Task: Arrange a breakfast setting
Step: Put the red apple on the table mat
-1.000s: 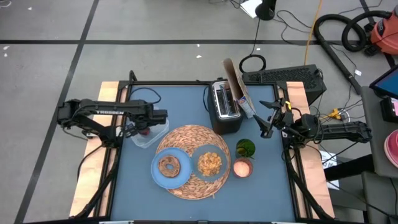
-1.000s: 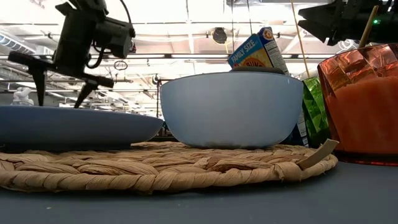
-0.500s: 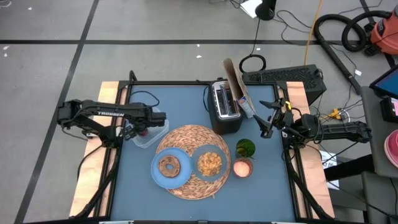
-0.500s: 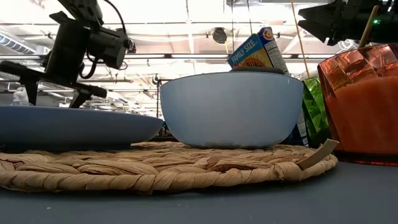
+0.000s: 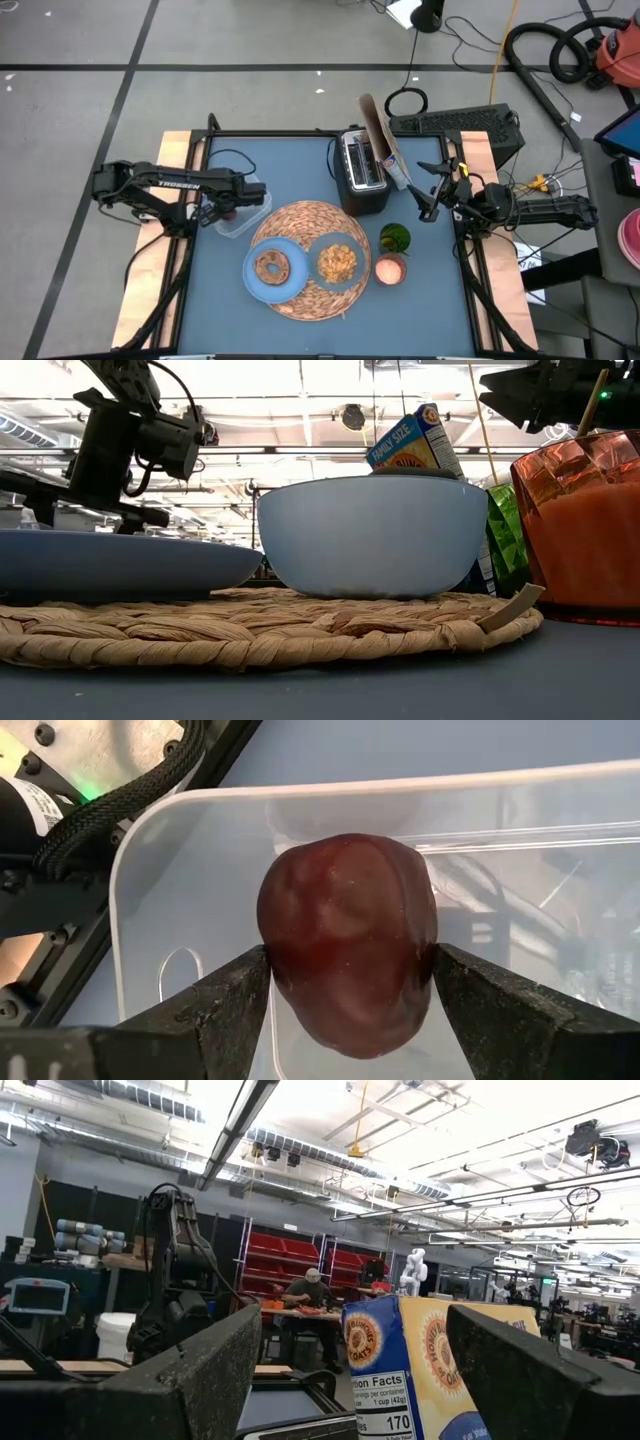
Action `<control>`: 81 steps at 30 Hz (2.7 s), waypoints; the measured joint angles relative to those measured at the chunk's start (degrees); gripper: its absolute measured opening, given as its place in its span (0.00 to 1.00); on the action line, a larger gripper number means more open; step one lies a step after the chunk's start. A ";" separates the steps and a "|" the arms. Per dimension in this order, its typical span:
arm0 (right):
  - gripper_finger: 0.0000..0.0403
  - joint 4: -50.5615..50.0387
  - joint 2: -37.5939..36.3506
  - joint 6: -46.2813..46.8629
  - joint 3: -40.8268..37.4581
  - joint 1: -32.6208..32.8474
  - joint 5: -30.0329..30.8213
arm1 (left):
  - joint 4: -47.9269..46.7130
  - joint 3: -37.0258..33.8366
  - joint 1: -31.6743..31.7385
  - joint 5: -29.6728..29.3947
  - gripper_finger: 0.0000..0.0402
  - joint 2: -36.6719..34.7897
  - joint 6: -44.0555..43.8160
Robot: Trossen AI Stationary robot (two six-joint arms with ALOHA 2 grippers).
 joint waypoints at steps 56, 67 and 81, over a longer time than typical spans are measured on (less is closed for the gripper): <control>0.78 -1.75 0.01 0.02 0.00 0.00 0.00 | -0.21 1.79 -3.38 1.04 0.52 -0.89 15.40; 0.78 -1.84 0.03 0.04 -0.02 0.00 0.00 | -1.61 5.13 -7.27 -4.14 0.52 -3.50 17.23; 0.78 -1.75 0.53 7.25 1.39 0.00 -6.35 | -0.51 10.54 -15.59 -16.43 0.52 -6.83 24.42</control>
